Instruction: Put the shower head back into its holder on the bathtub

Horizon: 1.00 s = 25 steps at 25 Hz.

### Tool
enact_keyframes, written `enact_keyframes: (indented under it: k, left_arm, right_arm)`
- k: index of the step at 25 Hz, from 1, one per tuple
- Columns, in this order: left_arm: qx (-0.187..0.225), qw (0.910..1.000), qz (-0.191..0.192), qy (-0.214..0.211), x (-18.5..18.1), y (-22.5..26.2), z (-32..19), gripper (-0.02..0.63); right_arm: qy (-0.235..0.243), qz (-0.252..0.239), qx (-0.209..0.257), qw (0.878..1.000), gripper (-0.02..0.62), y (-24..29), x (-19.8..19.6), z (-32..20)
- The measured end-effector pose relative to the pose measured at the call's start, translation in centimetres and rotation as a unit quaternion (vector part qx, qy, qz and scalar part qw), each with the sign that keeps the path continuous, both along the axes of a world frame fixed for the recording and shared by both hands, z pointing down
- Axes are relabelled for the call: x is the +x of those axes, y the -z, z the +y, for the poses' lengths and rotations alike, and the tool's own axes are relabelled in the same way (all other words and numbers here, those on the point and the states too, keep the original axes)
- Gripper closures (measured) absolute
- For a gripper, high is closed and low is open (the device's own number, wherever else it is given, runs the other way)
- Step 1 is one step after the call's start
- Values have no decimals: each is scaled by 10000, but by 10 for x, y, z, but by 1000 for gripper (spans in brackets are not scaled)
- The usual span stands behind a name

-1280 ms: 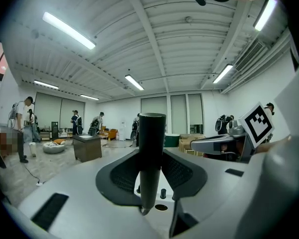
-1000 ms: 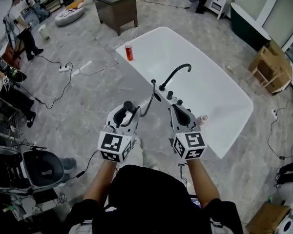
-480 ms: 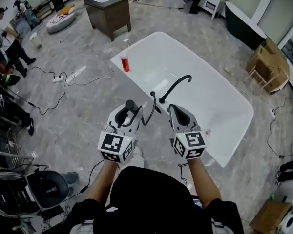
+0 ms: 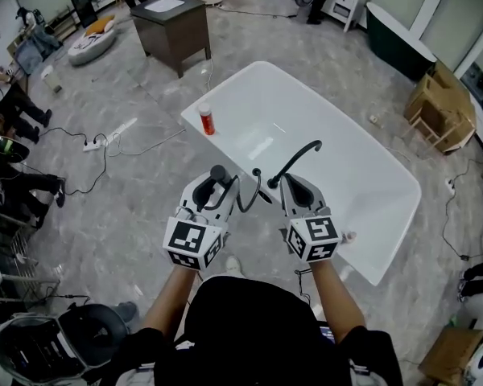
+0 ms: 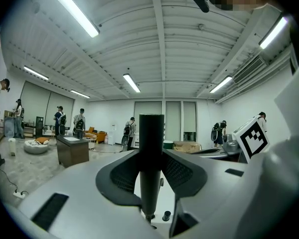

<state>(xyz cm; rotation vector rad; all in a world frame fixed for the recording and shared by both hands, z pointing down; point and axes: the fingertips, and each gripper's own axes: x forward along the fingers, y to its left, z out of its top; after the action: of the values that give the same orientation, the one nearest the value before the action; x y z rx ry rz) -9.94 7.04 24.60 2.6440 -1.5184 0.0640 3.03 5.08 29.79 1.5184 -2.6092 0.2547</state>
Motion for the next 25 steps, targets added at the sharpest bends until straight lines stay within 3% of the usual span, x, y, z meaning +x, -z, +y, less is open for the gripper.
enact_keyframes:
  k: [13, 25]
  left_arm:
    - [43, 9996, 81, -252, -46, -7, -76, 459]
    - [-162, 9989, 123, -421, -21, -24, -119, 459]
  right_arm:
    - [-304, 97, -82, 9995, 574, -19, -42, -66]
    - [-402, 157, -327, 9985, 574, -41, -24, -100]
